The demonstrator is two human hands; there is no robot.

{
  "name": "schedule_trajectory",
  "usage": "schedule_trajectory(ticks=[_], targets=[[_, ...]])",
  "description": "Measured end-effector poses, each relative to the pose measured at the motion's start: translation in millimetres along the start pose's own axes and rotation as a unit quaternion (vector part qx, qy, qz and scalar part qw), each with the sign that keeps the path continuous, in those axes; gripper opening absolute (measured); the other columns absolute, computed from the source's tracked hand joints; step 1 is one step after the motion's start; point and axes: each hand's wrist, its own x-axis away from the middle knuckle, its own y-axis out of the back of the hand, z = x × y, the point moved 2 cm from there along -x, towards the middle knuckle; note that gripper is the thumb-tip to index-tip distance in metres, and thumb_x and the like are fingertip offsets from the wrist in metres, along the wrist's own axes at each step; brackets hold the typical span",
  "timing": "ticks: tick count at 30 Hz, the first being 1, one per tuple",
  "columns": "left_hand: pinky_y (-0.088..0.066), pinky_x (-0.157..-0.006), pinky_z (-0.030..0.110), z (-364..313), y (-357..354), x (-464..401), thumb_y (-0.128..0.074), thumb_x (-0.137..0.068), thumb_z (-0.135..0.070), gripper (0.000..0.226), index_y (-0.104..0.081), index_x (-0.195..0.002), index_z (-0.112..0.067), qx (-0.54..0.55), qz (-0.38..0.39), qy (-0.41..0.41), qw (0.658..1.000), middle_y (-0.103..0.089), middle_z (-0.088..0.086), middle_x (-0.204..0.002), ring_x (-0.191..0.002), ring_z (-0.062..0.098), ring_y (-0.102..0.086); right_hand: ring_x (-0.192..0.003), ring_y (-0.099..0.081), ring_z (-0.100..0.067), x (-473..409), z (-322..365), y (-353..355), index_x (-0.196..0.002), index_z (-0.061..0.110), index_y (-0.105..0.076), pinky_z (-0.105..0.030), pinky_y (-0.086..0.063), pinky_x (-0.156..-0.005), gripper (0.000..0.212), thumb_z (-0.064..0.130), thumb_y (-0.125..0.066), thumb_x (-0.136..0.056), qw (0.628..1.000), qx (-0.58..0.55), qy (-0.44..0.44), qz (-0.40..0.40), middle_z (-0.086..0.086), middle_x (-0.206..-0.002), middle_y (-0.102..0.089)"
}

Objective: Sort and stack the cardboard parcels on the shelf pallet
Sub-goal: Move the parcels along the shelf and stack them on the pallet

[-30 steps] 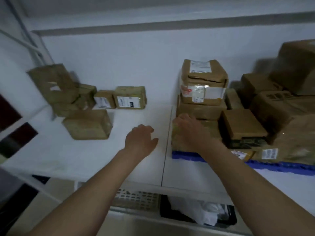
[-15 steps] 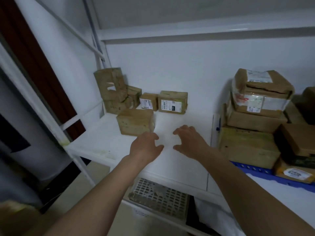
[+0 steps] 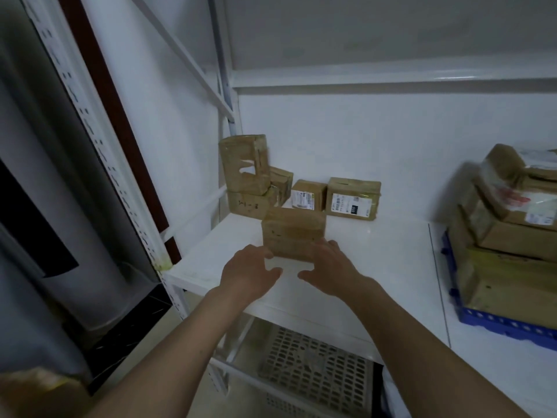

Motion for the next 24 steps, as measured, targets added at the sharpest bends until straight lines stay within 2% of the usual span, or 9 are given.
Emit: schedule_trajectory(ticks=[4, 8, 10, 15, 19, 21, 24], targets=[[-0.036, -0.097, 0.028, 44, 11, -9, -0.058, -0.088, -0.049, 0.046, -0.053, -0.128, -0.029, -0.009, 0.006, 0.002, 1.000, -0.047, -0.006, -0.139, -0.124, 0.016, -0.047, -0.124, -0.040, -0.027, -17, 30, -26, -0.127, 0.013, -0.054, -0.035, -0.039, -0.101, 0.047, 0.035, -0.064, -0.087, 1.000, -0.003, -0.007, 0.003, -0.007, -0.134, -0.048], [-0.038, -0.096, 0.029, 73, 13, -21, -0.060, -0.087, -0.047, 0.045, -0.055, -0.126, -0.027, -0.008, 0.014, -0.007, 1.000, -0.050, -0.004, -0.136, -0.121, 0.017, -0.049, -0.132, -0.034, -0.025, -26, 49, -48, -0.132, 0.016, -0.051, -0.035, -0.030, -0.106, 0.050, 0.034, -0.064, -0.088, 1.000, -0.013, -0.009, 0.005, -0.004, -0.141, -0.045], [-0.039, -0.097, 0.030, 80, 8, -25, -0.061, -0.086, -0.047, 0.044, -0.055, -0.125, -0.026, -0.005, 0.026, -0.014, 1.000, -0.051, -0.003, -0.134, -0.119, 0.018, -0.051, -0.132, -0.034, -0.025, -28, 52, -54, -0.133, 0.016, -0.050, -0.035, -0.031, -0.106, 0.050, 0.034, -0.064, -0.088, 1.000, -0.007, -0.017, 0.012, -0.004, -0.141, -0.045], [-0.040, -0.094, 0.028, 84, -2, -46, -0.062, -0.086, -0.048, 0.043, -0.056, -0.123, -0.027, 0.008, 0.046, -0.024, 0.999, -0.051, -0.004, -0.132, -0.117, 0.017, -0.051, -0.133, -0.033, -0.023, -41, 46, -53, -0.134, 0.017, -0.049, -0.032, -0.030, -0.106, 0.049, 0.035, -0.061, -0.090, 0.999, -0.005, -0.051, 0.016, -0.002, -0.144, -0.042], [-0.041, -0.093, 0.028, 77, -9, -67, -0.062, -0.085, -0.049, 0.044, -0.056, -0.123, -0.028, 0.015, 0.052, -0.029, 0.998, -0.052, -0.003, -0.131, -0.115, 0.018, -0.053, -0.130, -0.038, -0.025, -56, 35, -51, -0.137, 0.018, -0.047, -0.035, -0.036, -0.105, 0.050, 0.035, -0.058, -0.091, 0.998, 0.007, -0.065, 0.024, -0.004, -0.143, -0.044], [-0.041, -0.087, 0.025, 72, -11, -77, -0.062, -0.086, -0.048, 0.044, -0.057, -0.123, -0.027, 0.017, 0.058, -0.036, 0.998, -0.052, -0.004, -0.131, -0.108, 0.015, -0.055, -0.128, -0.040, -0.026, -66, 29, -47, -0.138, 0.020, -0.047, -0.036, -0.036, -0.104, 0.048, 0.034, -0.056, -0.092, 0.997, 0.007, -0.067, 0.025, -0.005, -0.140, -0.046], [-0.039, -0.080, 0.023, 62, -9, -98, -0.062, -0.086, -0.046, 0.038, -0.061, -0.118, -0.025, 0.019, 0.052, -0.054, 0.997, -0.057, -0.003, -0.125, -0.100, 0.014, -0.056, -0.120, -0.047, -0.026, -84, 19, -37, -0.128, 0.017, -0.056, -0.033, -0.039, -0.100, 0.037, 0.029, -0.055, -0.093, 0.998, 0.013, -0.055, 0.011, -0.006, -0.133, -0.053]])
